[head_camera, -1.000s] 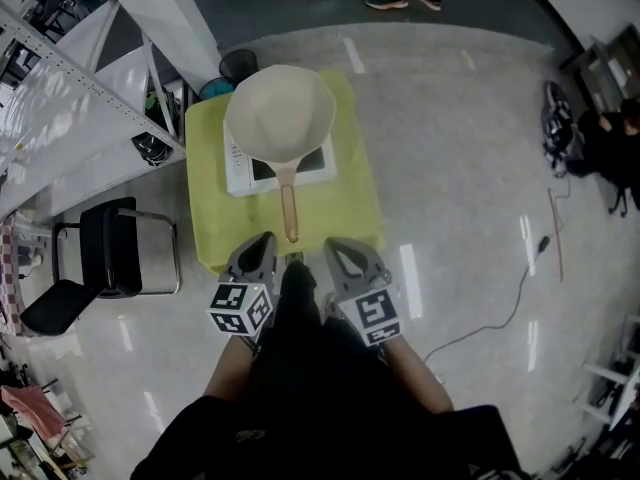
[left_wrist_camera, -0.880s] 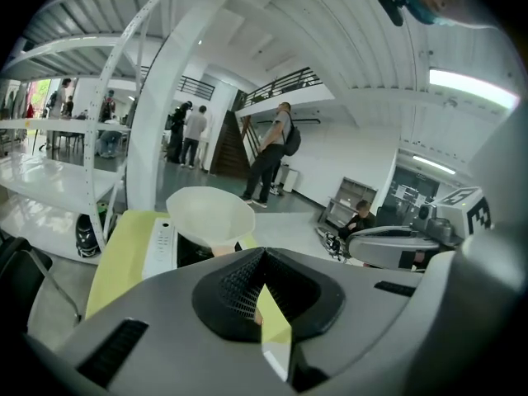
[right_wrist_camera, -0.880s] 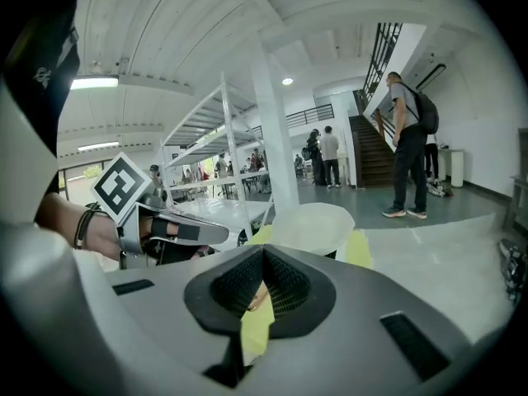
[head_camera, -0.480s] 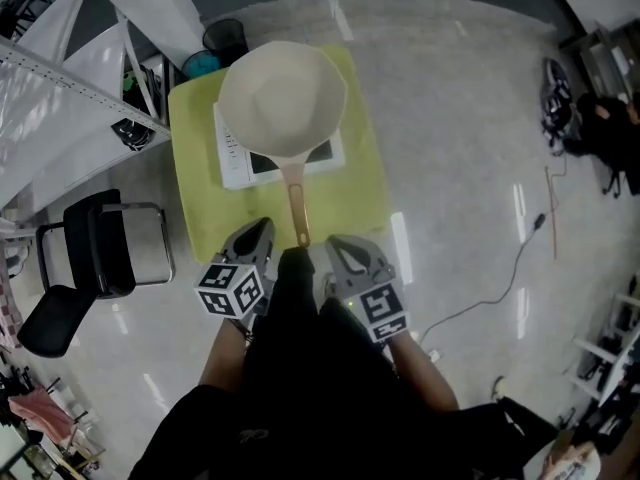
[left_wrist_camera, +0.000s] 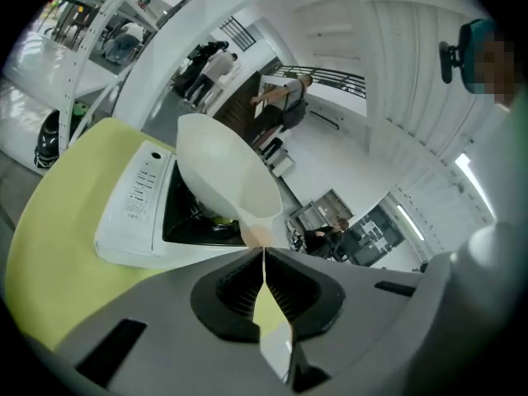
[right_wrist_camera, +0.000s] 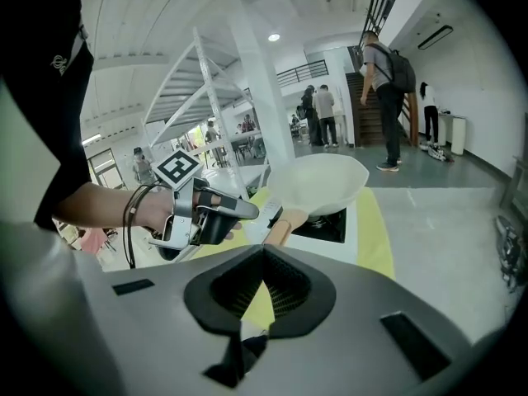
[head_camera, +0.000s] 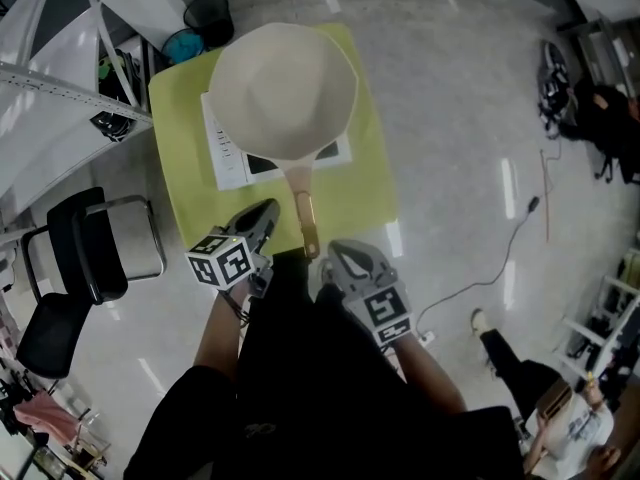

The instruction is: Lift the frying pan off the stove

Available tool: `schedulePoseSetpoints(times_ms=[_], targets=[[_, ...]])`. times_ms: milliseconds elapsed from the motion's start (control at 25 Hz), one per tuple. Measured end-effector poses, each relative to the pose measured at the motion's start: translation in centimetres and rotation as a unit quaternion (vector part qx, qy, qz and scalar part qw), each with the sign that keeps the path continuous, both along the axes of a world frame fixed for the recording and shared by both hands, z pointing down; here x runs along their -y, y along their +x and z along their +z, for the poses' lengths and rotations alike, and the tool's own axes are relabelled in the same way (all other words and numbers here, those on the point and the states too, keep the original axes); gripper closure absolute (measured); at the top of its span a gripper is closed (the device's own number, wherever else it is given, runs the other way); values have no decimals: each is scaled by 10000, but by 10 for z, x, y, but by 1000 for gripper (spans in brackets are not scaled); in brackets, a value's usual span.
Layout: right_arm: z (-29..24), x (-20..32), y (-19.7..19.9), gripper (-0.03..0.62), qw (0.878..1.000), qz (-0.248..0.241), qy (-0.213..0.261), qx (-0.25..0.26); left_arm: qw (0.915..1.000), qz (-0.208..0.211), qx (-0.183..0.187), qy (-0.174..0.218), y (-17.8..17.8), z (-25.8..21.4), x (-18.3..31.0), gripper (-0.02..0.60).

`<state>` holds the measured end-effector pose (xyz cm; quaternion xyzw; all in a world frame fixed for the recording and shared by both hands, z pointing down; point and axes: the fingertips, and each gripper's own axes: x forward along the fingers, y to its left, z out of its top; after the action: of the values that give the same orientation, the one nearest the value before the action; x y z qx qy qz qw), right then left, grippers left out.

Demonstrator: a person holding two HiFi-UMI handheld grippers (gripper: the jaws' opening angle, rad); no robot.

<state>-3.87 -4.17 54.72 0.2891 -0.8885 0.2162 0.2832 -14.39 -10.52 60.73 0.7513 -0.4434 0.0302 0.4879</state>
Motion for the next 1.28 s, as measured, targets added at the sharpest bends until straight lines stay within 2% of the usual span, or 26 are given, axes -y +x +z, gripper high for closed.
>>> schedulePoseSetpoints(times_ms=[120, 280, 320, 360, 400, 560, 680, 880, 1280], targets=[[5, 8, -1, 580, 9998, 129, -87, -104, 9996, 168, -199, -131, 0, 8, 12, 535], [6, 20, 1, 579, 9987, 439, -212, -120, 9948, 342, -890, -368, 9, 12, 24, 531], [7, 22, 1, 579, 9983, 513, -235, -115, 9924, 440, -1060, -444, 13, 14, 26, 484], [8, 24, 2, 579, 9980, 570, -250, -125, 9899, 540, -1206, -518, 16, 16, 28, 407], [9, 25, 3, 580, 9977, 604, -250, -151, 9875, 614, -1329, -579, 19, 18, 29, 372], [14, 25, 6, 579, 9973, 646, -241, -242, 9794, 623, -1753, -784, 21, 26, 34, 316], [15, 27, 10, 580, 9962, 768, -323, -246, 9774, 626, -1790, -937, 24, 38, 39, 287], [15, 33, 12, 579, 9955, 876, -256, -249, 9692, 702, -2173, -923, 43, 33, 59, 273], [16, 33, 19, 579, 9931, 1089, -311, -288, 9636, 862, -2277, -1105, 65, 42, 71, 270]])
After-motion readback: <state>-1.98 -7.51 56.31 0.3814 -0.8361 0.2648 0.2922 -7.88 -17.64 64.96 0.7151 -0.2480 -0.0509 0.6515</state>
